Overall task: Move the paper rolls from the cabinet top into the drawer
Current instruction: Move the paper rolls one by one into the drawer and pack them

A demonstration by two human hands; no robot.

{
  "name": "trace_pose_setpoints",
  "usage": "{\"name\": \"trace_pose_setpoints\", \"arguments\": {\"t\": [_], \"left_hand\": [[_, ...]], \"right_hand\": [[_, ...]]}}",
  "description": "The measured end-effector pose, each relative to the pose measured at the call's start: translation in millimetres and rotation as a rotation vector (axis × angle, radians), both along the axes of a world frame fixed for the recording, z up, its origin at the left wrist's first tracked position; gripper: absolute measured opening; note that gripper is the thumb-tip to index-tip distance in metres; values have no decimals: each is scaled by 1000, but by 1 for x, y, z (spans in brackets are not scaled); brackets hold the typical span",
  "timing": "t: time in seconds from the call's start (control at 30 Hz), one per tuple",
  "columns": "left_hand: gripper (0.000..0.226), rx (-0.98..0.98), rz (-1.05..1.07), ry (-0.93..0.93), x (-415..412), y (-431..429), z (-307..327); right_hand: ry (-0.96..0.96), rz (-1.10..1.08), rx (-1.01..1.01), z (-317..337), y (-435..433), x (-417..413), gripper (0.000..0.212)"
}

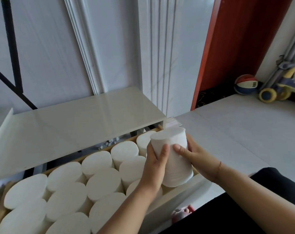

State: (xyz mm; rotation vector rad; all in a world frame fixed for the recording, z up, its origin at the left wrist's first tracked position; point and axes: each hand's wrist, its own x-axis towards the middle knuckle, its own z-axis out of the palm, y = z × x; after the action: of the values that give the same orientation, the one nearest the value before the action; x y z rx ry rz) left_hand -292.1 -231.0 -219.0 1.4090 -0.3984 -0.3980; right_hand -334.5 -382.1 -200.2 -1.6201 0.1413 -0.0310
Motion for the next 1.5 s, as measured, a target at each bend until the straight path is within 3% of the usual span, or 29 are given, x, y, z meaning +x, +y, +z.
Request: {"name": "trace_pose_setpoints", "arguments": {"t": [0.17, 0.27, 0.5, 0.6, 0.83, 1.2, 1.5], "left_hand": [[71, -31, 154, 107, -2, -17, 11], [73, -7, 237, 205, -7, -26, 14], [39, -13, 284, 277, -9, -35, 16], [33, 12, 311, 259, -11, -35, 8], [19, 21, 347, 202, -21, -34, 0], [26, 161, 350, 207, -16, -31, -14], [31, 185, 297, 250, -16, -24, -19]], "right_hand": [[2, -5, 54, 5, 0, 7, 69], [140, -57, 134, 6, -3, 14, 65], [262, -179, 250, 1, -2, 24, 51], [299, -253, 274, -3, -1, 22, 33], [294, -362, 337, -13, 3, 14, 19], [230, -335, 142, -18, 11, 11, 31], [280, -217, 201, -22, 1, 9, 28]]}}
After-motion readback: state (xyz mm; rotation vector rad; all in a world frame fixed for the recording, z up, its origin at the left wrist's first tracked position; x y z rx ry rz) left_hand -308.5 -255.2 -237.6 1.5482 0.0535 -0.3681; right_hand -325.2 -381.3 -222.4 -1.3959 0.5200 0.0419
